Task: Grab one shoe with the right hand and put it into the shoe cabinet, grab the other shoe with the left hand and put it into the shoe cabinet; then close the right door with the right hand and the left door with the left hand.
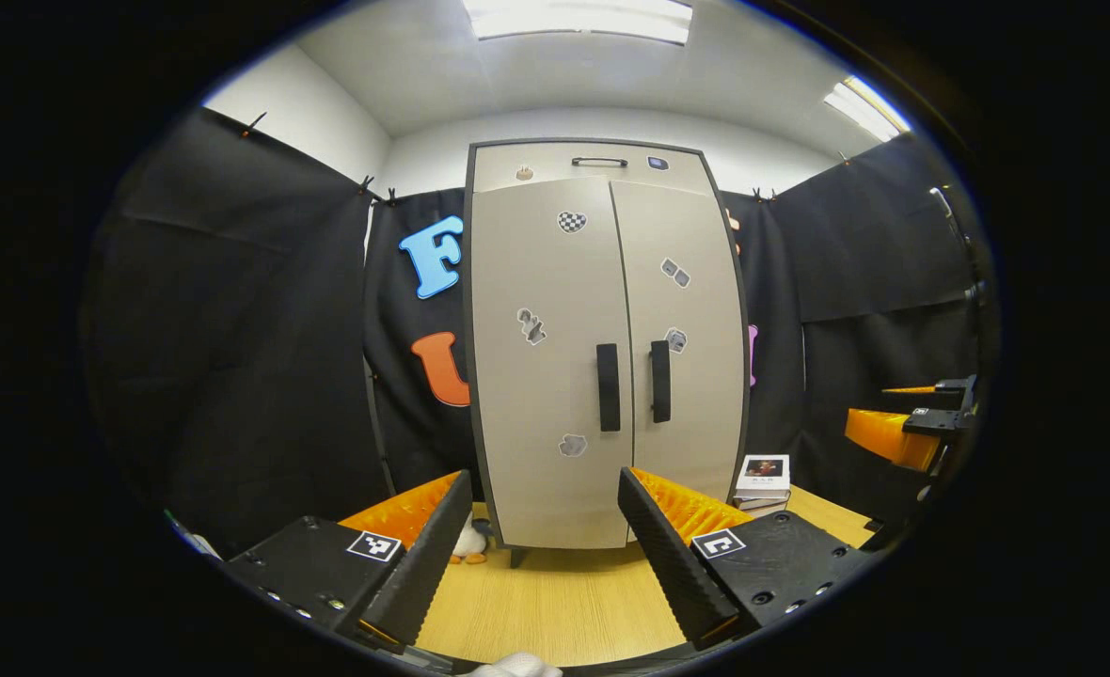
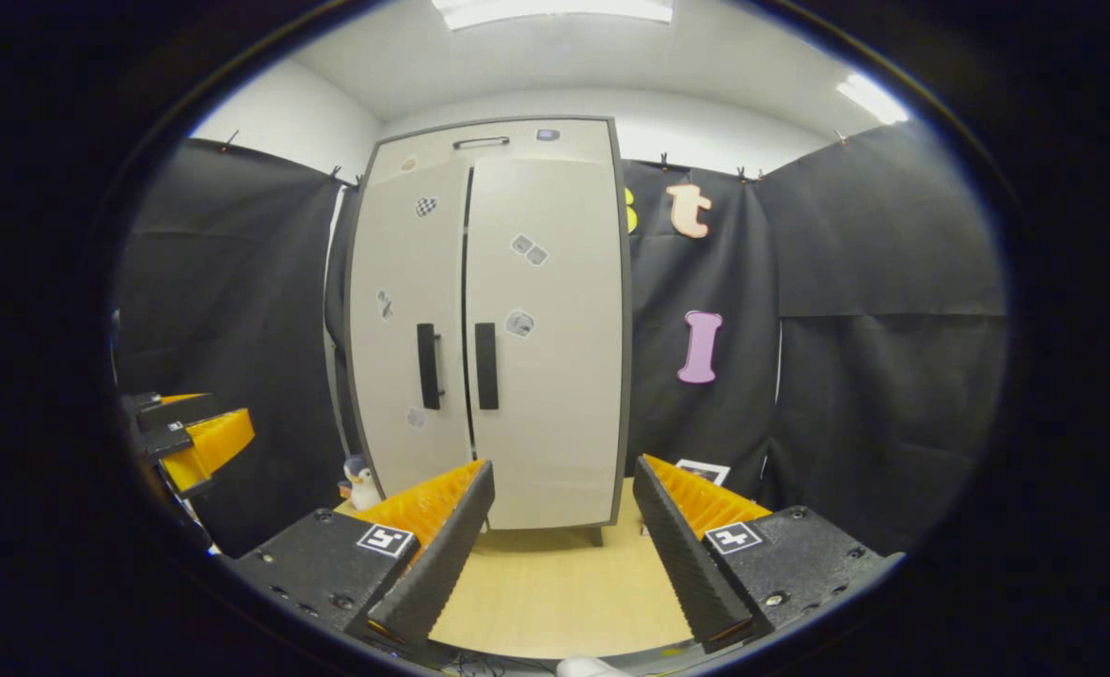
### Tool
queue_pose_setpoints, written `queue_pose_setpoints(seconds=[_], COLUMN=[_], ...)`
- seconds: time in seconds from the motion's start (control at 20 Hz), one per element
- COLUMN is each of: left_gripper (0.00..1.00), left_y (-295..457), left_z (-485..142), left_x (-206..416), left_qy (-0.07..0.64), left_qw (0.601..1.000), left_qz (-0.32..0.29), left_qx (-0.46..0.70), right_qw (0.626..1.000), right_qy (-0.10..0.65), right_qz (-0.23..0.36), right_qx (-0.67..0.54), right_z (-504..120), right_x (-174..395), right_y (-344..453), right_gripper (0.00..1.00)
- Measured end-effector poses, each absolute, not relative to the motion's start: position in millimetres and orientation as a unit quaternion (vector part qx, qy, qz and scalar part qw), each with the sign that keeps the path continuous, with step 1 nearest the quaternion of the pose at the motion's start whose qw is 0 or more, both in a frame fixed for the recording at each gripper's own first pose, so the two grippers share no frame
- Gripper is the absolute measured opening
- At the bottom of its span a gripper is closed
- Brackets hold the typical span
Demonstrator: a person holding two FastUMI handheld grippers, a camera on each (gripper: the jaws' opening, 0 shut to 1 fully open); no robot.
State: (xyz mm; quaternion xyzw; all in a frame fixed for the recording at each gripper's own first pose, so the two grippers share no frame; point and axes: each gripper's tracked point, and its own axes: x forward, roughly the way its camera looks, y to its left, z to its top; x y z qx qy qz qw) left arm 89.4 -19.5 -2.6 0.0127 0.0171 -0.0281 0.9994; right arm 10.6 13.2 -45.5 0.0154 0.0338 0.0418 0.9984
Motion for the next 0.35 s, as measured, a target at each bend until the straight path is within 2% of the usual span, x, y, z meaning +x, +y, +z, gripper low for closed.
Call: queue_pose_setpoints(seconds=[0.3, 0.35], left_gripper=[0.96, 0.96], left_y=[-16.6, -15.6], left_z=[-4.7, -4.7], left_x=[87.7, 87.8], left_qy=[0.018, 0.017], left_qw=[1.000, 1.000], left_qz=[-0.023, -0.022], left_qx=[0.011, 0.012], right_qw=[0.998, 0.998], right_qy=[0.031, 0.031], right_qz=[0.044, 0.044], right_qx=[0.011, 0.013], right_z=[-44.3, -44.5], right_x=[8.8, 9.0], right_y=[16.6, 15.8], right_gripper=[0.98, 1.00])
